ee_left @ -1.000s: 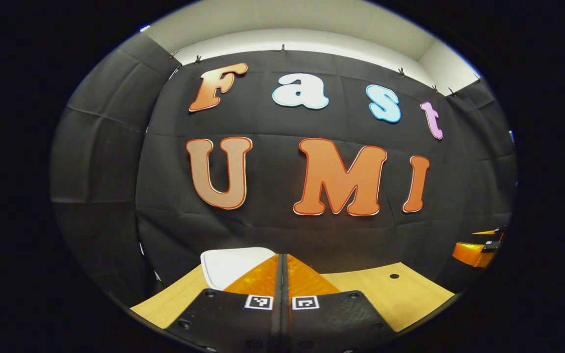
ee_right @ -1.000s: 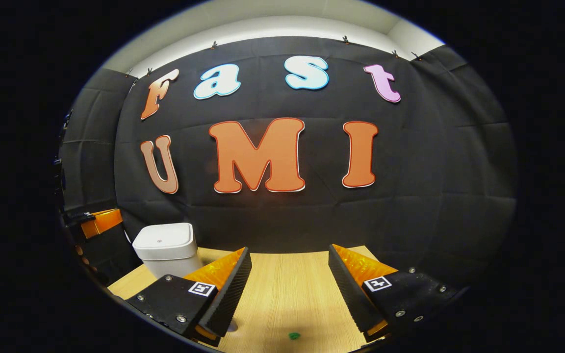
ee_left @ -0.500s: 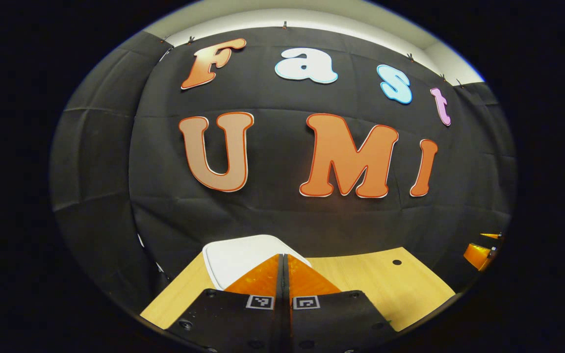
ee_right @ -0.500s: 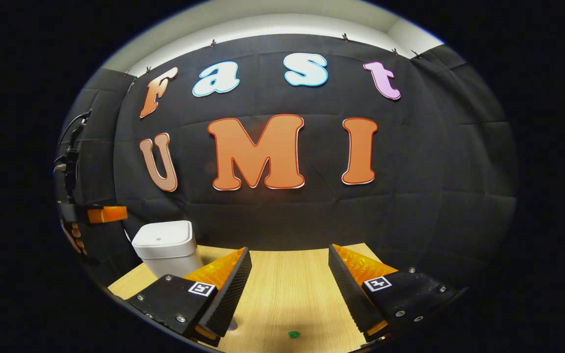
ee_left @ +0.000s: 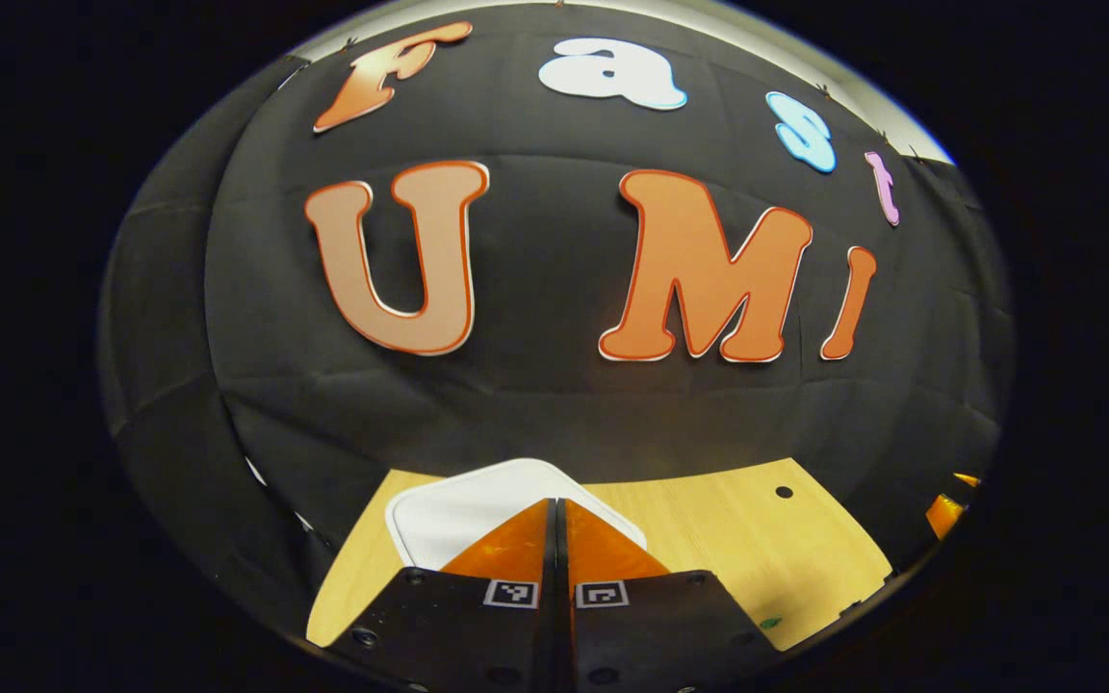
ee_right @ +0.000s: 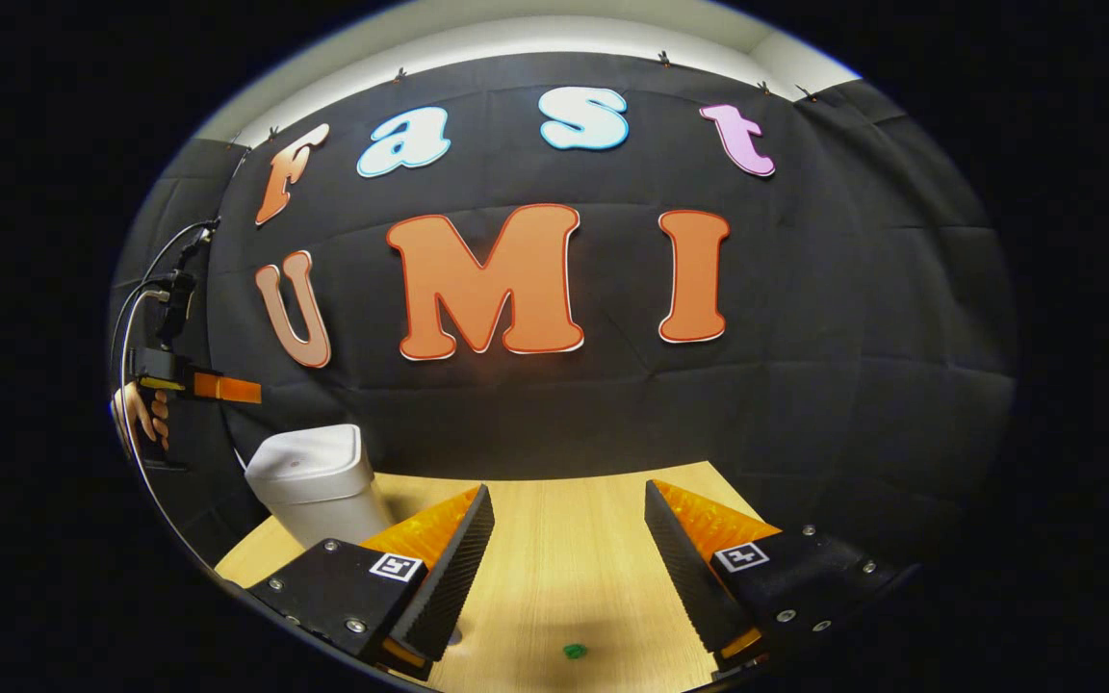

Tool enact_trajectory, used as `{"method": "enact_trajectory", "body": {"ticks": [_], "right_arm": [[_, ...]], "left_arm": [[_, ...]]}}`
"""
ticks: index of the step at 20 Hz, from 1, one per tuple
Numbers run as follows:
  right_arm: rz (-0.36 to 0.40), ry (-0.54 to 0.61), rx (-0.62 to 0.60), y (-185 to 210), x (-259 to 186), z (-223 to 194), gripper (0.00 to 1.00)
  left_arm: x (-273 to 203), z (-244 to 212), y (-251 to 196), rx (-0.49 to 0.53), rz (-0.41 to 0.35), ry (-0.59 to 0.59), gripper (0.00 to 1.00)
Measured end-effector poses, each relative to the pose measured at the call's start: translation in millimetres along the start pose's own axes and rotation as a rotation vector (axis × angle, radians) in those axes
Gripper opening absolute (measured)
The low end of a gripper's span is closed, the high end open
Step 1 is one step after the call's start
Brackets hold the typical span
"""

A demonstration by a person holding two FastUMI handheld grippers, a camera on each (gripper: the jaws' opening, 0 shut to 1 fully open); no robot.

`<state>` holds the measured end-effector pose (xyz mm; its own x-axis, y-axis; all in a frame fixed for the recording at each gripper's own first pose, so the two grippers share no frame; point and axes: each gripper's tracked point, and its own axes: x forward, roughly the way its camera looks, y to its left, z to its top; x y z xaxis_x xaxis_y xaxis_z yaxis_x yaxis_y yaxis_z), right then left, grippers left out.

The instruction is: Press the lid of the desktop garbage bin to open it, pick up the crumpled paper on the desktop and throw it into the bin, then pick up the pop can on the desktop and drop it into the bin, and finally close the garbage bin lid.

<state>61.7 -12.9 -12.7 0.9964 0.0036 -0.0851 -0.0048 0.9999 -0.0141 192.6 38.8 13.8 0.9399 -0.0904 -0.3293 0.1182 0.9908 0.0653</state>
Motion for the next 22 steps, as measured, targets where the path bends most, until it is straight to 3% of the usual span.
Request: {"method": "enact_trajectory", "body": {"ticks": [7, 11, 15, 22], "right_arm": [[-0.015, 0.019, 0.024, -6.3, 6.0, -3.3, 0.94], [-0.019, 0.022, 0.024, -7.0, 9.2, -3.5, 0.94], [-0.009, 0.042, 0.033, -1.8, 11.7, -10.1, 0.94], [-0.001, 0.011, 0.030, -1.1, 7.5, 2.5, 0.94]], "left_arm": [[38.6, -71.4, 18.1, 0.013, 0.024, 0.166, 0.00], [34.7, -105.2, 17.3, 0.002, 0.029, 0.273, 0.00], [37.1, -104.1, 19.4, 0.068, 0.011, 0.236, 0.01], [35.1, -97.2, 18.4, 0.030, 0.000, 0.179, 0.00]]}}
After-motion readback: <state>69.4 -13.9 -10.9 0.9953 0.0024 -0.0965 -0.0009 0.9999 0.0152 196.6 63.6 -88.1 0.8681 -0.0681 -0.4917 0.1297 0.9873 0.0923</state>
